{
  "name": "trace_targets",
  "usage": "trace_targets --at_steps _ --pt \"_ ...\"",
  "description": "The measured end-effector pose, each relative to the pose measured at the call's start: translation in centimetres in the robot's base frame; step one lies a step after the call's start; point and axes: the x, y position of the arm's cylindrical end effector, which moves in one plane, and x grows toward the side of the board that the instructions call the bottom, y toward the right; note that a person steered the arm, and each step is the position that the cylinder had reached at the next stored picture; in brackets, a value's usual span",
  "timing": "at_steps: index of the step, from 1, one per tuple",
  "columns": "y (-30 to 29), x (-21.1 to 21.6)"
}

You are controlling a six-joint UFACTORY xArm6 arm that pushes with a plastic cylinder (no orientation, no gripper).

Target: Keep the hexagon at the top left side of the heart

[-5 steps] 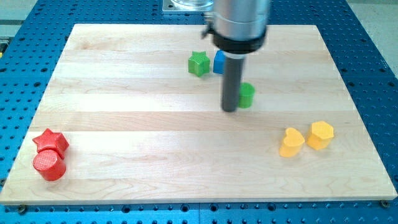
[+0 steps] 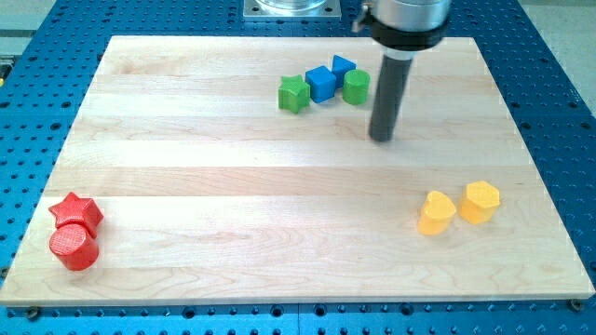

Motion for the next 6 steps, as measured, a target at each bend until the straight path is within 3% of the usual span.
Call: trace_targets --at_steps 1,3,4,5,6 --pt "12.9 0.0" --pt "16.0 10.7" --pt "4.9 11.7" --pt "-1.2 10.2" --pt "-17.6 7.2"
